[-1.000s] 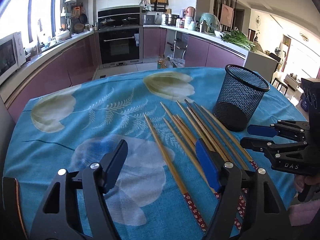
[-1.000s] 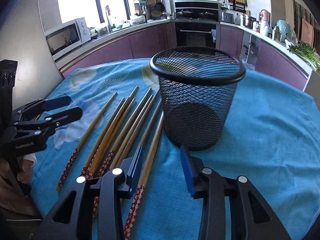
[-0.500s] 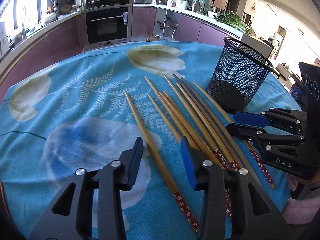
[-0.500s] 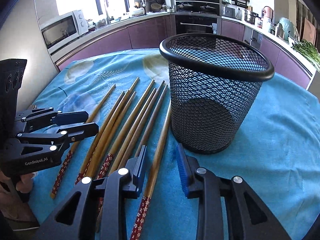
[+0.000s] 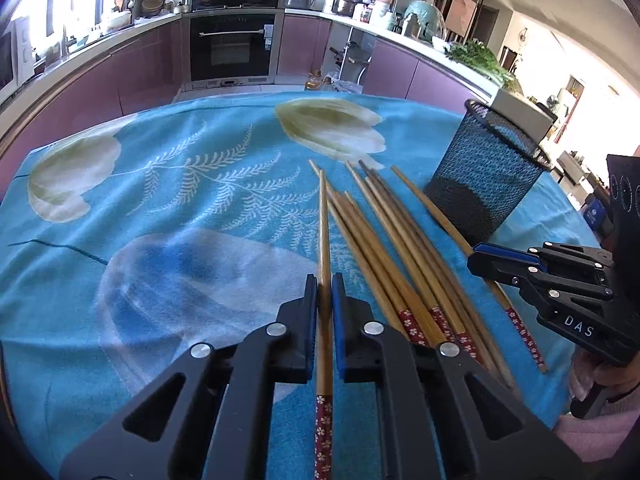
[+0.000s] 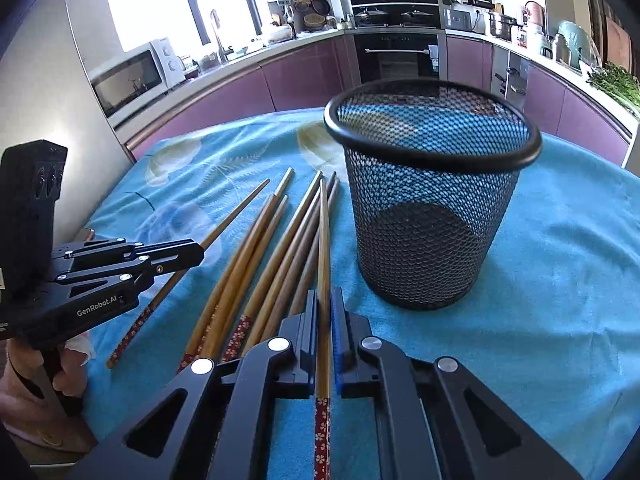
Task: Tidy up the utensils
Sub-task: 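Lift the chopstick upright with the right gripper over the mesh cup, then lower the chopstick into the mesh cup and open the right gripper, then move the open right gripper back over the chopstick pile, then close the right gripper on another chopstick from the pile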
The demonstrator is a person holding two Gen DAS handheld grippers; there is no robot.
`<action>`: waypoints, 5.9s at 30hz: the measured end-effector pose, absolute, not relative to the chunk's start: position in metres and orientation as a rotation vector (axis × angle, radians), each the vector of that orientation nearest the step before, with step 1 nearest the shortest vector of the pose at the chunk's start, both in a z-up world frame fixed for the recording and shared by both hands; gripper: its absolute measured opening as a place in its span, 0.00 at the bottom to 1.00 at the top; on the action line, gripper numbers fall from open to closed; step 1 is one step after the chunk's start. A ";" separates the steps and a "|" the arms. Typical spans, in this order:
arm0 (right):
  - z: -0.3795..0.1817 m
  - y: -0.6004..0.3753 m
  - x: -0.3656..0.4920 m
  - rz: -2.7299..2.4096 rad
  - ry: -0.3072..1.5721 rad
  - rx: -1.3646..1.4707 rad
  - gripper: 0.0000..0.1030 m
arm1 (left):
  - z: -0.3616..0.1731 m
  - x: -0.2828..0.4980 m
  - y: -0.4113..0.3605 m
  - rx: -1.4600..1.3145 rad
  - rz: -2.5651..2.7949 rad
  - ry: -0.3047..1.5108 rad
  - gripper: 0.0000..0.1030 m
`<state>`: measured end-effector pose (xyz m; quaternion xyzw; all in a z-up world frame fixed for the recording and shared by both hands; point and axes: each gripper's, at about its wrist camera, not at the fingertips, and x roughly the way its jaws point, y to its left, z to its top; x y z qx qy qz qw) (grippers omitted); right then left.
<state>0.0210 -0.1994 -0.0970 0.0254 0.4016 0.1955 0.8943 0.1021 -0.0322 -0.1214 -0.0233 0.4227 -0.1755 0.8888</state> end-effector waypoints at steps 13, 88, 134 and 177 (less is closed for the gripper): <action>-0.037 -0.221 -0.005 0.489 0.623 0.123 0.05 | -0.047 0.071 -0.015 -0.085 -0.473 0.691 0.08; -0.010 -0.225 -0.005 0.527 0.519 0.016 0.41 | -0.005 0.087 -0.053 0.002 -0.480 0.574 0.51; -0.111 -0.184 0.028 0.474 0.868 0.028 0.33 | -0.133 0.107 -0.069 0.090 -0.435 0.897 0.38; -0.105 -0.193 0.030 0.469 0.850 0.090 0.05 | -0.126 0.101 -0.059 0.019 -0.427 0.898 0.01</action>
